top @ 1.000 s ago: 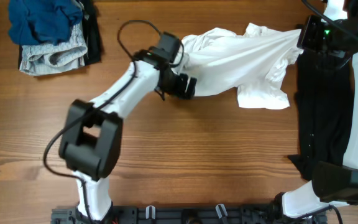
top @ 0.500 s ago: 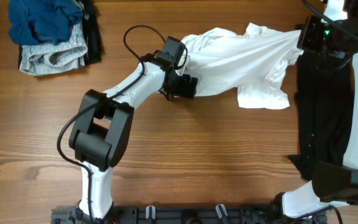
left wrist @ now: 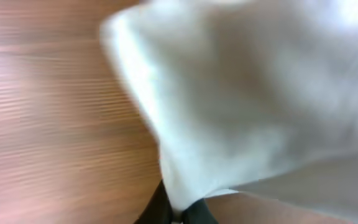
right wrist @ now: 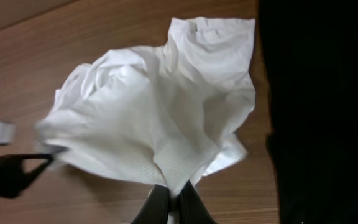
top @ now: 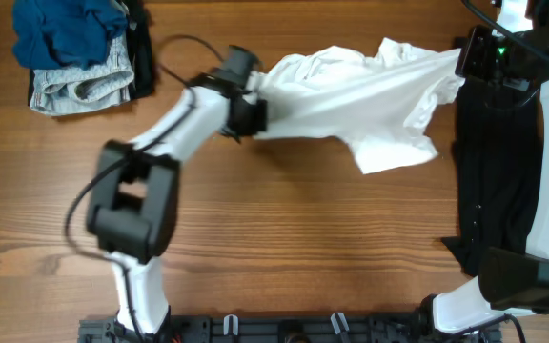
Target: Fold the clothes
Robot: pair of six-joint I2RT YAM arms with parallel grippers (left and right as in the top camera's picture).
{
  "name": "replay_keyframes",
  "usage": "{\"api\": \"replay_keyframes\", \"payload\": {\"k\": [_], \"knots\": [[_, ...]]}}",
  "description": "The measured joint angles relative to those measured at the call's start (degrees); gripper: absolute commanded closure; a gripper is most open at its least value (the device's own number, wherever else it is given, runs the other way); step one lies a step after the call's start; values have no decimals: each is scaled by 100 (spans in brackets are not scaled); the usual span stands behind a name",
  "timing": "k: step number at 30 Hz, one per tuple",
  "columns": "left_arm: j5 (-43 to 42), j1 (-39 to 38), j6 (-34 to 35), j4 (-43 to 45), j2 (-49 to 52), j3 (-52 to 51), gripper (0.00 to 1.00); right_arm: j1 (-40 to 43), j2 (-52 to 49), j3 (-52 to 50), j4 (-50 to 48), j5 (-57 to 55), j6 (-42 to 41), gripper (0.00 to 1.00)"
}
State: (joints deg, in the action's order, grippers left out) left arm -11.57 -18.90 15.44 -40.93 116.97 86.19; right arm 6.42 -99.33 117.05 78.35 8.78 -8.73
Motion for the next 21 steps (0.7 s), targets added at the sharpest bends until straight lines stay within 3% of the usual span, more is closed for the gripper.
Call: {"api": "replay_keyframes", "payload": {"k": [6, 14, 18, 21], "knots": [[852, 776, 33, -831, -2483, -9, 96, 0, 0, 0, -37, 2, -2, 96], [1565, 369, 11, -1335, -5088, 0, 96, 557, 142, 0, 868, 586, 212, 96], [1738, 260, 11, -1440, -5458, 0, 96, 828, 341, 0, 1263, 798, 586, 96], [1847, 260, 11, -1482, -4972, 0, 96, 828, 289, -98, 1150, 822, 737, 96]]}}
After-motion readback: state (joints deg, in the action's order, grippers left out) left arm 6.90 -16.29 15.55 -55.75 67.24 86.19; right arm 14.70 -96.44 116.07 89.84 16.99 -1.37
